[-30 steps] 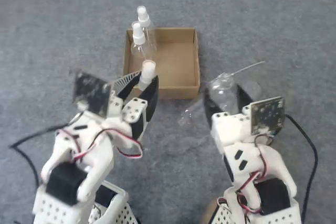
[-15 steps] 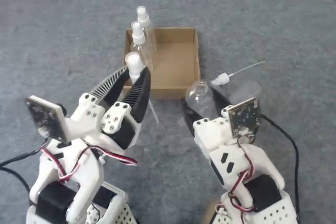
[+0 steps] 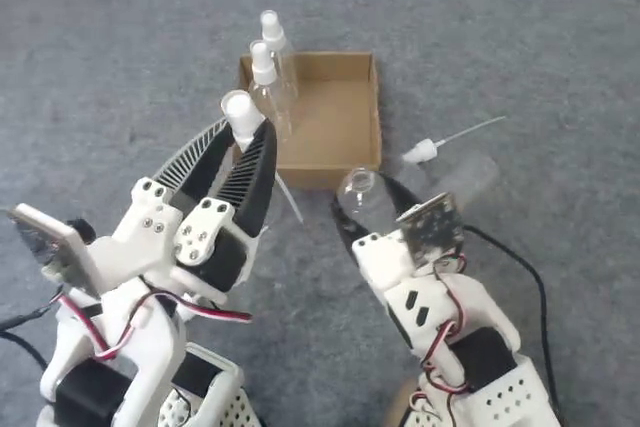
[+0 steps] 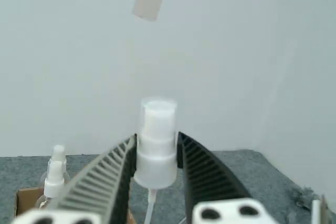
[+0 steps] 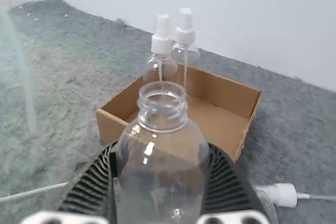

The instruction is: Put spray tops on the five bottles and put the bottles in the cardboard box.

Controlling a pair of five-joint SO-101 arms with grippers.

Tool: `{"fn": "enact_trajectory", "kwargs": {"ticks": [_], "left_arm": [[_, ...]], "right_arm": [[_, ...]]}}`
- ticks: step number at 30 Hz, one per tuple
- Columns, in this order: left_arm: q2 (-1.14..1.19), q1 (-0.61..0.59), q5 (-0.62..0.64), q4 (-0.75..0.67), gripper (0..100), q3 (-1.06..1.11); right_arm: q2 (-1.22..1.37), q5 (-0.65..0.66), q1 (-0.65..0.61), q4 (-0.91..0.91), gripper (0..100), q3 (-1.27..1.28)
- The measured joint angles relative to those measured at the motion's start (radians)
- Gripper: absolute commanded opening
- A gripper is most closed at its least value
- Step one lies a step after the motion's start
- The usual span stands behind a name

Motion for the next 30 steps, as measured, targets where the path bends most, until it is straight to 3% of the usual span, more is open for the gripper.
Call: {"fn": "enact_trajectory", "kwargs": {"ticks": [5, 11, 30], "left_arm": [[0.000, -0.026, 0.005, -0.035, 1, -0.006], [0.000, -0.141, 0.121, -0.084, 1, -0.006], [0.000, -0.110, 0.204, -0.094, 1, 0.015]], "right_arm": [[0.000, 0.063, -0.063, -0.015, 0.6, 0.021], [0.000, 0.095, -0.109, -0.018, 0.6, 0.040], [0.000, 0.095, -0.141, -0.021, 0.7, 0.057]]}}
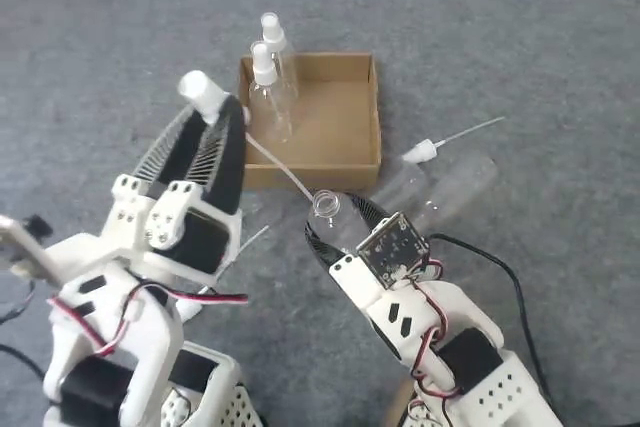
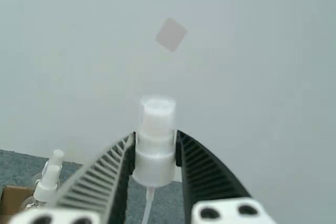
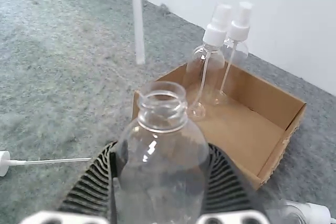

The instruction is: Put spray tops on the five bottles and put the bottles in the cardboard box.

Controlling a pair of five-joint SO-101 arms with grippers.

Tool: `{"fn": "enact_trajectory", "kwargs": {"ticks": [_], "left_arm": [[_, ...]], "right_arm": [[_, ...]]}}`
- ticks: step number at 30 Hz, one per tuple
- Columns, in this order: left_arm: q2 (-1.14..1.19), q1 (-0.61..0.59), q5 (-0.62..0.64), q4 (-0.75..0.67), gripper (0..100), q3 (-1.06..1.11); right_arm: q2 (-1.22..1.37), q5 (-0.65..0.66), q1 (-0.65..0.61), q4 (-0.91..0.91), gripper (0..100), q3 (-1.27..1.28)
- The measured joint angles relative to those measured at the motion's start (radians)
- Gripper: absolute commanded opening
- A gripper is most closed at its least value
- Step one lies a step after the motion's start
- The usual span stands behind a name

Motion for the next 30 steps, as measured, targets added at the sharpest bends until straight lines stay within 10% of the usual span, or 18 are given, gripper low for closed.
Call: {"fn": "enact_trajectory", "kwargs": {"ticks": [30], "left_arm": [[0.006, 0.161, -0.095, -0.101, 1, 0.199]], "right_arm": [[0.000, 0.000, 0.000, 0.000, 0.7, 0.000]]}}
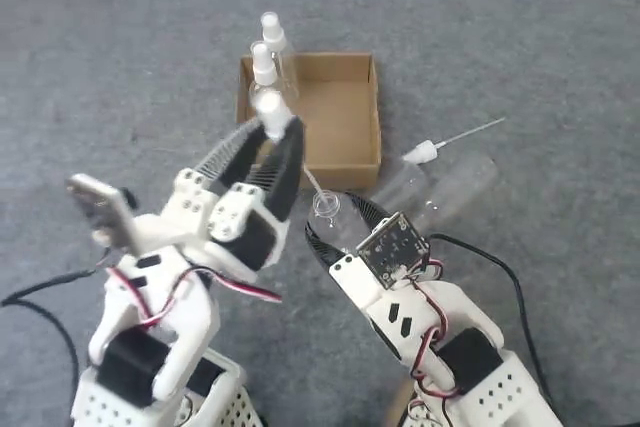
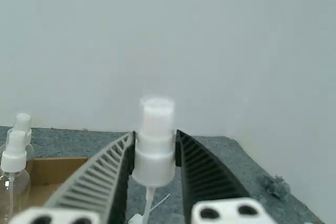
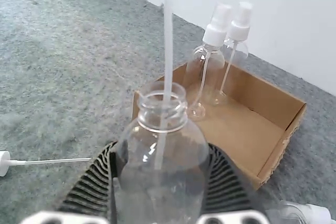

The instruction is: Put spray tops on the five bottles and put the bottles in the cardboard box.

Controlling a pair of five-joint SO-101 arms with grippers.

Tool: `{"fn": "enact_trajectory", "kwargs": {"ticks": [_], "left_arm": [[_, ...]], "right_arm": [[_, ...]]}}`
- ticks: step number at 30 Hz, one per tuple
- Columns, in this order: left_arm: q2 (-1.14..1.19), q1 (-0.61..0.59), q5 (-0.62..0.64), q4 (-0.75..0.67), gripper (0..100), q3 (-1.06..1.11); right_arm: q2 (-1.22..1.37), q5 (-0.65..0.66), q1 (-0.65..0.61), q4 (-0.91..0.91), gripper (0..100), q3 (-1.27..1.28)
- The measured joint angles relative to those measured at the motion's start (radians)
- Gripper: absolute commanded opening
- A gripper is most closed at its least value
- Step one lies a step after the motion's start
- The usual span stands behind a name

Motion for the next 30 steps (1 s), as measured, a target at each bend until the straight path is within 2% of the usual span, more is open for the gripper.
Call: {"fn": "enact_trajectory", "kwargs": {"ticks": [14, 30], "left_arm": [[0.000, 0.040, -0.015, 0.041, 1, 0.018], [0.000, 0.049, -0.015, 0.210, 1, 0.018]], "right_arm": [[0.000, 0.000, 0.000, 0.000, 0.7, 0.000], [0.000, 0.000, -0.002, 0.000, 0.7, 0.015]]}}
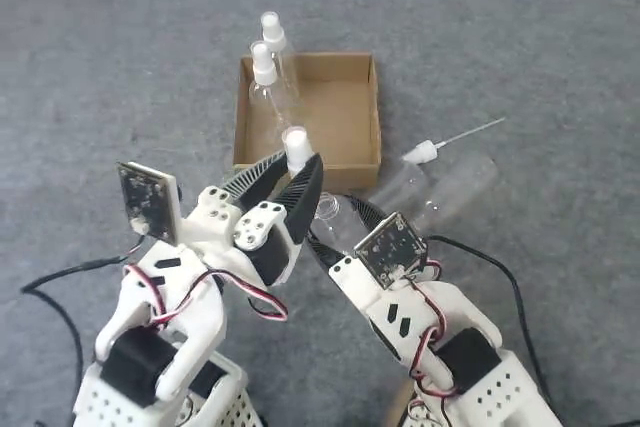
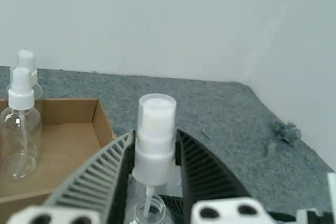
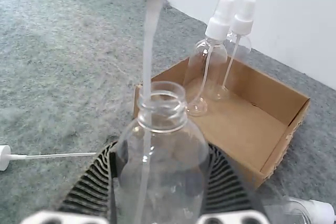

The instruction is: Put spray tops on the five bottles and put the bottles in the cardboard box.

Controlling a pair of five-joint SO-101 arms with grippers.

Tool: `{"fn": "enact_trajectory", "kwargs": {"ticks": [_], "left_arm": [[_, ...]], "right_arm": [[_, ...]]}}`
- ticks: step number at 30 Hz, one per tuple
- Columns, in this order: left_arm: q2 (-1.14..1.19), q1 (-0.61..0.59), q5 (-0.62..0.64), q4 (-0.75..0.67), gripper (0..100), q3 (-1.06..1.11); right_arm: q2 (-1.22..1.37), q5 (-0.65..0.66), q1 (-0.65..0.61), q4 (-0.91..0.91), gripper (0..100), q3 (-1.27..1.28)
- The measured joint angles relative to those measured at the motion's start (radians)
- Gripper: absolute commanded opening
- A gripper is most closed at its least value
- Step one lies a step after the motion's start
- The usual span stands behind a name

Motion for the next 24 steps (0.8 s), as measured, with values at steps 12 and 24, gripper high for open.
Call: {"fn": "enact_trajectory", "kwargs": {"ticks": [12, 24], "left_arm": [[0.002, 0.061, -0.006, 0.012, 6, 0.087], [0.002, 0.071, -0.034, 0.063, 15, 0.092]], "right_arm": [[0.000, 0.000, -0.002, 0.000, 0.7, 0.002], [0.000, 0.000, 0.000, 0.000, 0.7, 0.002]]}}
